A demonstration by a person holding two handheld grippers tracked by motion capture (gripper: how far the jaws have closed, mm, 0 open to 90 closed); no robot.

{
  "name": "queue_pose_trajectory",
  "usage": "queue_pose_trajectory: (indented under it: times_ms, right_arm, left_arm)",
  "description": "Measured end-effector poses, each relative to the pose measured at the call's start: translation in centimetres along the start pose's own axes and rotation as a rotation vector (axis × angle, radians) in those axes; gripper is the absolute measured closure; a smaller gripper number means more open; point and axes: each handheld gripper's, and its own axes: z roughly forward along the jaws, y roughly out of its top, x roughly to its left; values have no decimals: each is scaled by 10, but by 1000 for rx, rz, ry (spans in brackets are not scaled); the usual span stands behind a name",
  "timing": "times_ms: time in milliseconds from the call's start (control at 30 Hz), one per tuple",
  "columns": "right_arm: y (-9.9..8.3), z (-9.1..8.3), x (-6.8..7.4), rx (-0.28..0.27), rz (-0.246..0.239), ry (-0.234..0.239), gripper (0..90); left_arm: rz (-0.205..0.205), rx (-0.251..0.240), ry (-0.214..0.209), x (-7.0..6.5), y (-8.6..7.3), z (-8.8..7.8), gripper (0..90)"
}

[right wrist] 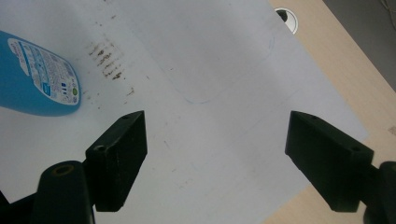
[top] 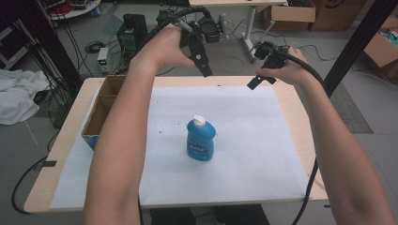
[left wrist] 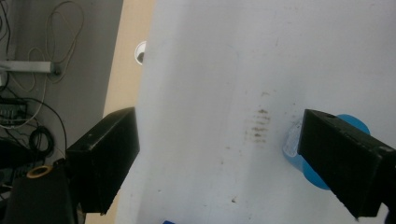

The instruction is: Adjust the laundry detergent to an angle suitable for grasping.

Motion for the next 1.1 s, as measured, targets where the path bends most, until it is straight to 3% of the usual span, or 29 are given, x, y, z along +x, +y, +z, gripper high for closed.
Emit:
queue_pose_trajectory:
  times_ms: [367,1100]
  right_arm:
    - [-8,-4,-4,-15,8,8,212]
    - [-8,-3,2,-48,0,17,211]
  left_arm:
    - [15,21,3,-3,1,3,133]
    - [28,27,14,-5,-4,3,127]
